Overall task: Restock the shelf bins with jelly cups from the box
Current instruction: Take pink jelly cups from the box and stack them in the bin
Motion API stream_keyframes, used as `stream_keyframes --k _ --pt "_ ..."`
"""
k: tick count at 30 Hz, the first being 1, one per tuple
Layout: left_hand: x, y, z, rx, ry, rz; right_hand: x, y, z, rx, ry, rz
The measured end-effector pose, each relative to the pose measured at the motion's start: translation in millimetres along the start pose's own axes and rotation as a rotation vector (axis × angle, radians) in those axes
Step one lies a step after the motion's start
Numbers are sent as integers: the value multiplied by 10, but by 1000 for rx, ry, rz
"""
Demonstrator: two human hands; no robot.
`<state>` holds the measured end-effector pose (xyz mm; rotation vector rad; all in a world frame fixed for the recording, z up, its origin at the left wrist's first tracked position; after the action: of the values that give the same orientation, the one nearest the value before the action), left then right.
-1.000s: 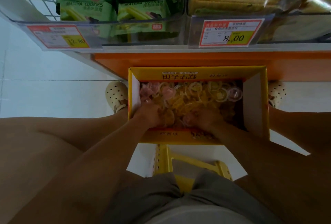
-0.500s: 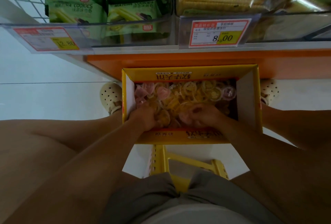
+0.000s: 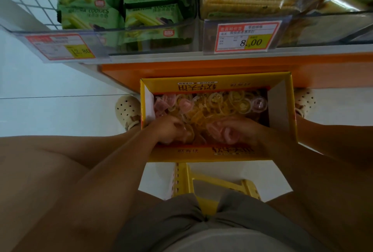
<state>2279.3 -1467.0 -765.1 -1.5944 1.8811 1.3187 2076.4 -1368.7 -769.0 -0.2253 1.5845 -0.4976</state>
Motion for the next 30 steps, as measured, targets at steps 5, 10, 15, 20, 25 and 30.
stream_keyframes --k 5,10,15,20,25,30 --pt "-170 52 43 -343 -121 -96 -81 -32 220 46 -96 33" --pt "-404 260 4 -537 -48 -155 -392 -132 327 -21 -138 -45" --pt "-739 538 -170 -715 4 -104 -695 -361 262 -16 53 -219" --pt "-1025 731 -470 -934 71 -41 -1226 -767 160 67 135 -376" --pt "-1444 1094 -1012 -882 197 174 -1931 -1316 50 -53 219 -619" --pt "-2136 1528 -1799 -712 445 481 -2726 -1913 107 -119 322 -889"
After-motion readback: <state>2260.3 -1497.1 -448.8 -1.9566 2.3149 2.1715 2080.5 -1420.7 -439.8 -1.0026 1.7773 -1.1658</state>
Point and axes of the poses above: each hand's wrist, its own x-axis towards the middle knuckle, its own z-axis out of the palm, y = z × x, the point moved 7 cm from there along x, towards the middle knuckle, and after that the axes turned 13 degrees about y, right-handed, at the moved point
